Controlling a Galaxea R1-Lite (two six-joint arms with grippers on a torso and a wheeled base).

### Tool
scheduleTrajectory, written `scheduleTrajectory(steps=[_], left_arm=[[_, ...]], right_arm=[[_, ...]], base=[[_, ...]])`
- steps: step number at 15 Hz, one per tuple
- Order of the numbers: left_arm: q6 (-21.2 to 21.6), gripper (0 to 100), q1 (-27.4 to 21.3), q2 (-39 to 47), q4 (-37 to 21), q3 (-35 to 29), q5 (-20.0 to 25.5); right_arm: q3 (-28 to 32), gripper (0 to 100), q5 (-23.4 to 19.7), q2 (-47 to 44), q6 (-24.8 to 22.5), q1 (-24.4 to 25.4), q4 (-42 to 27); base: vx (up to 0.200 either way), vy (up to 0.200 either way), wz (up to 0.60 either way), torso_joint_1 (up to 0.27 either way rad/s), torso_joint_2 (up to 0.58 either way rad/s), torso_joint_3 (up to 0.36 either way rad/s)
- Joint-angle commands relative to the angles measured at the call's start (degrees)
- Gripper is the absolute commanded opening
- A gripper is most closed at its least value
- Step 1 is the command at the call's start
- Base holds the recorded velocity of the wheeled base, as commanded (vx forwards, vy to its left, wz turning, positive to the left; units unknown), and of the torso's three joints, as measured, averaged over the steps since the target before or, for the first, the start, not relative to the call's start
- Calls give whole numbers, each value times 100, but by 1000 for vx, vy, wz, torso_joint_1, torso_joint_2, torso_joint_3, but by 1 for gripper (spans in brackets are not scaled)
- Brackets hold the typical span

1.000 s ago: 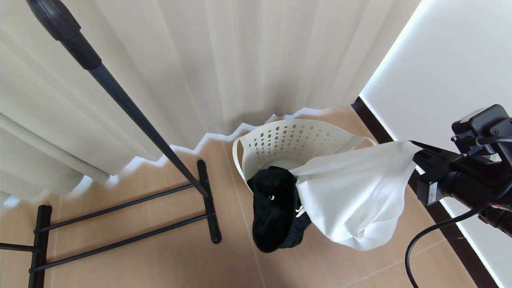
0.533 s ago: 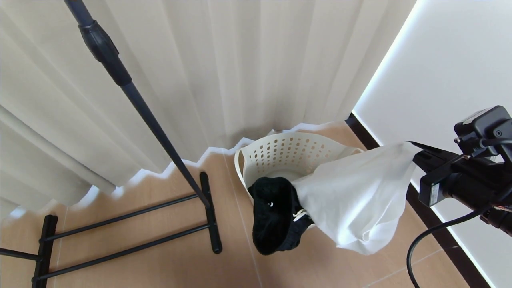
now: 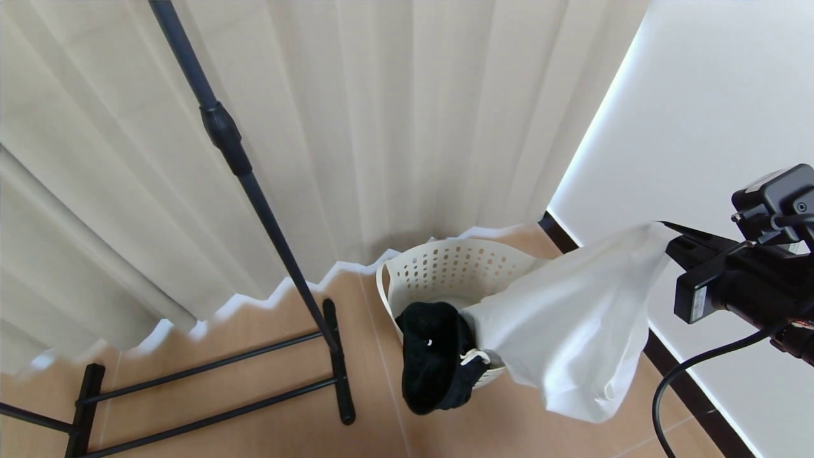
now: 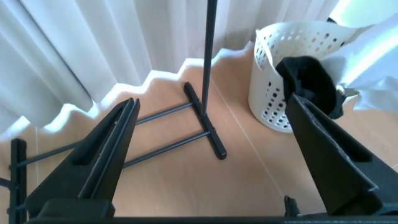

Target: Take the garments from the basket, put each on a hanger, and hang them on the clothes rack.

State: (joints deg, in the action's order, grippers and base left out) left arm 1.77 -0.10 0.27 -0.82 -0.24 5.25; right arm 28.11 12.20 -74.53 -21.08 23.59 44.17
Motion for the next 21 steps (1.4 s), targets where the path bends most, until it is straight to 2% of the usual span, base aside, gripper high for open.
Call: scheduleTrajectory(steps=[1, 10, 21], left_arm=[[-1, 100, 1, 8, 3, -2, 2], [-1, 100, 1, 0, 3, -2, 2], [-1, 100, 1, -9, 11, 7, -16]], right_arm=[[-7, 0, 1, -17, -2, -3, 4], [-16, 0, 1, -17, -2, -3, 4], [-43, 0, 1, -44, -10, -3, -5]], base=[[0, 0, 0, 27, -408, -163], [0, 0, 0, 92, -451, -161], [0, 0, 0, 181, -517, -154]])
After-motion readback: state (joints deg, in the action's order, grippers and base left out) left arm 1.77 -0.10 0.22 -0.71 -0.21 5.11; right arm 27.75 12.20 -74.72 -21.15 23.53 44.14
